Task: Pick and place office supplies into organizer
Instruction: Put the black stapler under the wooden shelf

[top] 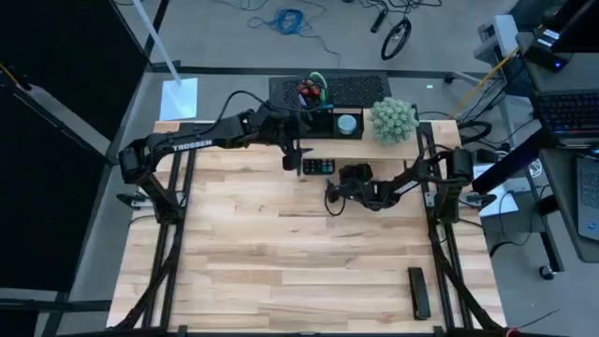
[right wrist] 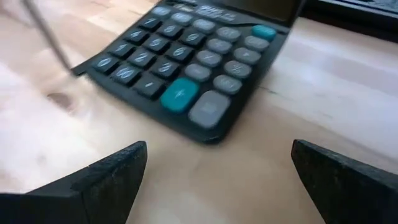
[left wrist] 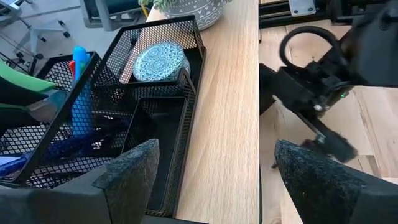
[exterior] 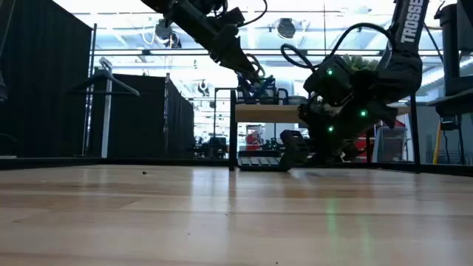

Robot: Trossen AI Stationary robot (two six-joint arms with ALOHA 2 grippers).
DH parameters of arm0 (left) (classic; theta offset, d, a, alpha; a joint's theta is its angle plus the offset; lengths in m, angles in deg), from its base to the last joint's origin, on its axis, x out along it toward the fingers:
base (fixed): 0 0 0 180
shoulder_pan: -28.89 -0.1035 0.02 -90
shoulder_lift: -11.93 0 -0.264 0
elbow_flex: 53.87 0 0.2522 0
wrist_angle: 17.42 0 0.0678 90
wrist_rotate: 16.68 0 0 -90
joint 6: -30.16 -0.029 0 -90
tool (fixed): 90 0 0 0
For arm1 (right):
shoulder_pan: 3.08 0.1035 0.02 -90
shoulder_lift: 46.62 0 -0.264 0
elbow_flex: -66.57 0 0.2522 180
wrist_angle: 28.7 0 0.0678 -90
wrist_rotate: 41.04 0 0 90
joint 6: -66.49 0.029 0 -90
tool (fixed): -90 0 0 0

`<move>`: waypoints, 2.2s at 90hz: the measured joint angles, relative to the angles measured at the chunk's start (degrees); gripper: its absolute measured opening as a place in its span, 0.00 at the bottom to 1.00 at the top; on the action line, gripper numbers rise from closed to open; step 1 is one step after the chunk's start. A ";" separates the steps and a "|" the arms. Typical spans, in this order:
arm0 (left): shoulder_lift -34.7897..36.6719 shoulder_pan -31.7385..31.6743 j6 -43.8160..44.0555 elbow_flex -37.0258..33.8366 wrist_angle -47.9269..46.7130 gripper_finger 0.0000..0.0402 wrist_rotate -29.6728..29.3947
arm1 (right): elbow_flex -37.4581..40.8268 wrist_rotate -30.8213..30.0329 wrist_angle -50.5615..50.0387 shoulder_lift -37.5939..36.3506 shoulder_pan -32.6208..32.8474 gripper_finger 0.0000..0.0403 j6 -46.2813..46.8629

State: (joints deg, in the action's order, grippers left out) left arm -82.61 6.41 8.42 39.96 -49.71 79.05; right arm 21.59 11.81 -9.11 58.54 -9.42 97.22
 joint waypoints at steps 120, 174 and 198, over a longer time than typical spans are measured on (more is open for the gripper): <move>0.00 1.99 0.35 -0.02 -0.48 0.77 0.01 | -19.28 44.99 -94.61 -34.31 36.76 0.95 67.85; 0.00 1.99 0.33 -0.02 -0.55 0.77 0.01 | -19.28 45.01 -86.17 -33.60 55.05 0.95 99.33; 0.00 2.00 0.33 -0.02 -0.57 0.77 0.01 | -19.26 47.81 -80.51 -26.46 59.07 0.95 102.33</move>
State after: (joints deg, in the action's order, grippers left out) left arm -82.61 8.41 8.75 39.94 -50.27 79.06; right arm 2.33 59.63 -89.63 32.08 49.65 199.55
